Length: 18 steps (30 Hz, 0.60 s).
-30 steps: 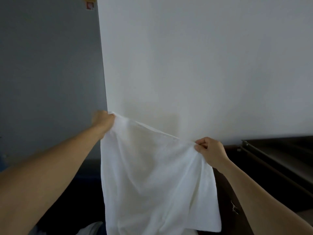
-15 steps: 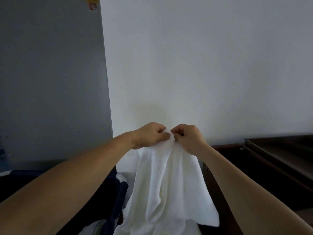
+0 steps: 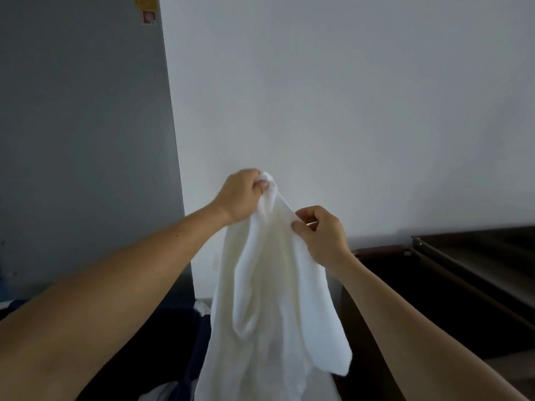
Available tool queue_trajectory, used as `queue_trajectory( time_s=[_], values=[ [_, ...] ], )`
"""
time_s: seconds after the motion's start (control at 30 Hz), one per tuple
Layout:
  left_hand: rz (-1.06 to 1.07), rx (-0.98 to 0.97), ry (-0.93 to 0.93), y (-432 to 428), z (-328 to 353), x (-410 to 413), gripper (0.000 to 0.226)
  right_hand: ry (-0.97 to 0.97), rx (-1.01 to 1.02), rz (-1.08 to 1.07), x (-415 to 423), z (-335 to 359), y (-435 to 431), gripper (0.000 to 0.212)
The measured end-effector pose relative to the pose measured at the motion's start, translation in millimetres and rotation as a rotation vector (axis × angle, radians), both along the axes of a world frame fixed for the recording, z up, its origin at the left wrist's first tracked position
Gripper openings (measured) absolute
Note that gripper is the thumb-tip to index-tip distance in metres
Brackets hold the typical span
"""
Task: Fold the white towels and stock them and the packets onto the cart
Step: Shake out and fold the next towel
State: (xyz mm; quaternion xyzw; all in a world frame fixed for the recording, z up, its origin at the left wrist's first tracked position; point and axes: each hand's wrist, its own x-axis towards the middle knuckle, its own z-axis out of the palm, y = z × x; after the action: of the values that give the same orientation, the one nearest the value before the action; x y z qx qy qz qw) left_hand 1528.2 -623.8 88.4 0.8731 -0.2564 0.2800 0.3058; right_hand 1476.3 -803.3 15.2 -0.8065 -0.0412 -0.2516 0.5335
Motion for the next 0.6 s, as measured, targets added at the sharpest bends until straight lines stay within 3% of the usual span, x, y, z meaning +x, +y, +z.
queue_trajectory(
  time_s=[0.13, 0.27, 0.6],
  values=[
    [0.106, -0.156, -0.178, -1, 31, 6, 0.024, -0.083, 0.037, -0.011, -3, 1, -1, 0.018],
    [0.184, -0.247, -0.165, 4, 39, 15, 0.024, -0.081, 0.044, -0.048, -3, -13, -12, 0.014],
    [0.367, -0.236, 0.001, 28, 5, 44, 0.027, 0.307, -0.23, -0.127, -5, -56, -62, 0.011]
  ],
)
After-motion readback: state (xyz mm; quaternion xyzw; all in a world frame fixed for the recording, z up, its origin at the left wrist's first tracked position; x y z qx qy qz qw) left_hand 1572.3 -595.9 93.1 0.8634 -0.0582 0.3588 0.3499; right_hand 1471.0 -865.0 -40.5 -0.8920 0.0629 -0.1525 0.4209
